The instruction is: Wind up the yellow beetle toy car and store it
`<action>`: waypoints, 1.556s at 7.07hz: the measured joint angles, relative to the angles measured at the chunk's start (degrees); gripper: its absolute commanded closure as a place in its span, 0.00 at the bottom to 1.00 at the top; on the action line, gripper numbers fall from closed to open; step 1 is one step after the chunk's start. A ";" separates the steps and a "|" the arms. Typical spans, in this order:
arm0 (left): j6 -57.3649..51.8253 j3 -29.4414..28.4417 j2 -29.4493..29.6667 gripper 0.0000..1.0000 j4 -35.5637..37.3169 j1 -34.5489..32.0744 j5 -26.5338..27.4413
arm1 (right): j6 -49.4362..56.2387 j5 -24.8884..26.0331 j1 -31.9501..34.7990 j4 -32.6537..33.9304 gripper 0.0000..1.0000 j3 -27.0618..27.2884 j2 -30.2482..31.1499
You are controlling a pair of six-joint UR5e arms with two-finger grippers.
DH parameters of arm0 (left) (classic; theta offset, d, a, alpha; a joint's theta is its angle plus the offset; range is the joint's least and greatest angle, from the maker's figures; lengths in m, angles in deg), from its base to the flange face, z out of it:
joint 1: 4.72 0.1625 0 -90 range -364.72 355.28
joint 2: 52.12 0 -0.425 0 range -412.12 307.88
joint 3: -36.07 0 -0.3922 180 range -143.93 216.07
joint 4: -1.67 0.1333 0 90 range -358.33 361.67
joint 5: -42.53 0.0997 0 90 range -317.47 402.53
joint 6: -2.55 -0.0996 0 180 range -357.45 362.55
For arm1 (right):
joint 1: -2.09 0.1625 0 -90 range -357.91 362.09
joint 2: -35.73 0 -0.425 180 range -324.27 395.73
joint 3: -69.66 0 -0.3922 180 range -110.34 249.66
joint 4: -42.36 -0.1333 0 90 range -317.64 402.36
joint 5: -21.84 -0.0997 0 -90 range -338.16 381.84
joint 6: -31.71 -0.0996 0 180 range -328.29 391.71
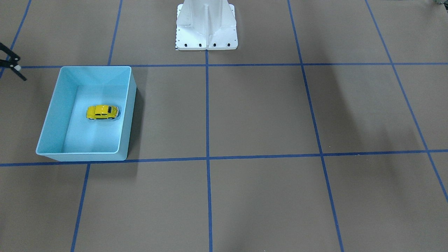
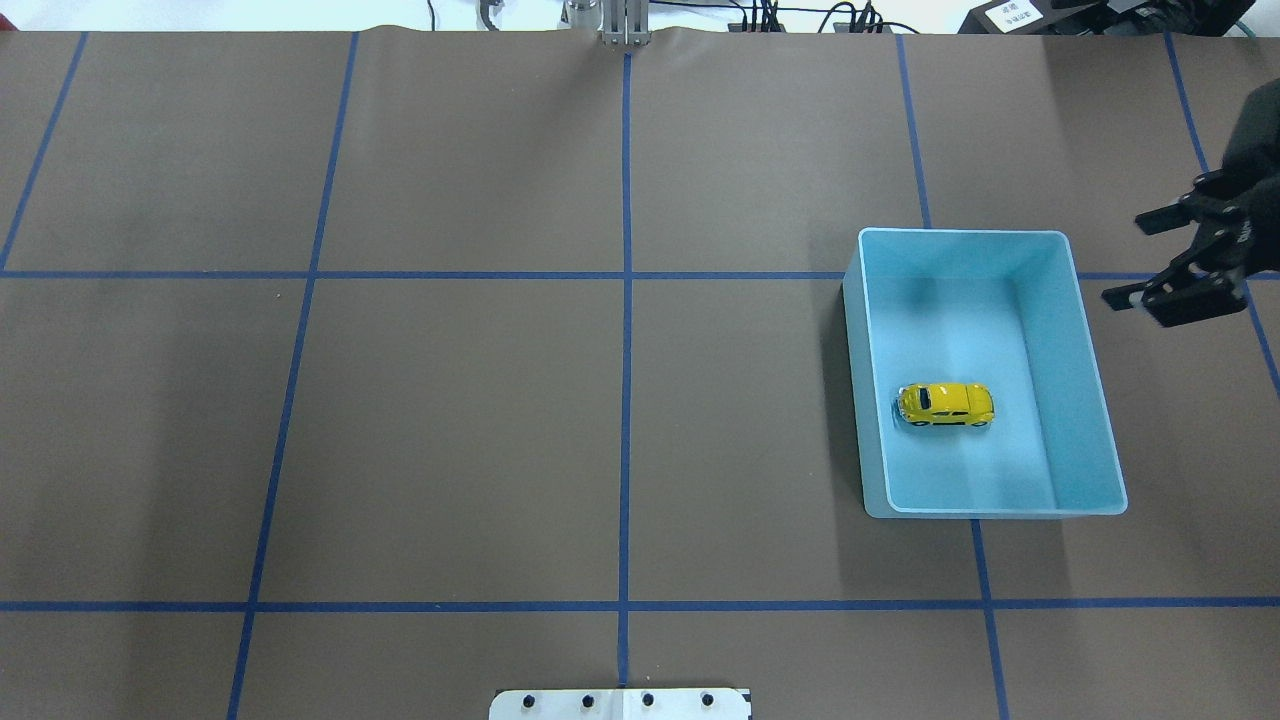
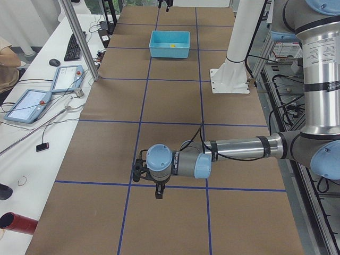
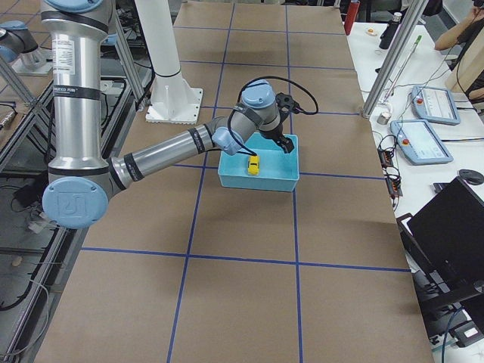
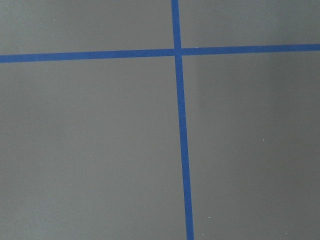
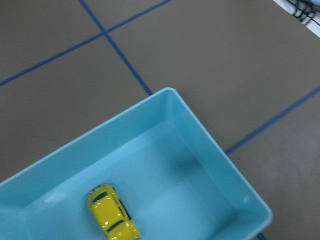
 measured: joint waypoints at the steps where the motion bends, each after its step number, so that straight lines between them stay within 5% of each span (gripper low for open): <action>1: 0.00 0.00 0.00 0.00 0.00 0.00 0.00 | -0.76 -1.60 5.15 10.55 0.00 -1.48 -2.49; 3: 0.00 0.00 0.00 0.00 0.00 0.00 0.00 | -0.76 -1.80 11.50 21.63 0.00 -9.98 -4.63; 6: 0.00 0.00 0.03 0.00 0.00 0.00 0.00 | -0.40 0.15 13.71 22.94 0.00 -21.89 -2.97; 11: 0.00 0.00 0.04 0.00 0.00 0.00 0.00 | -0.59 1.57 13.80 23.02 0.00 -22.81 -2.26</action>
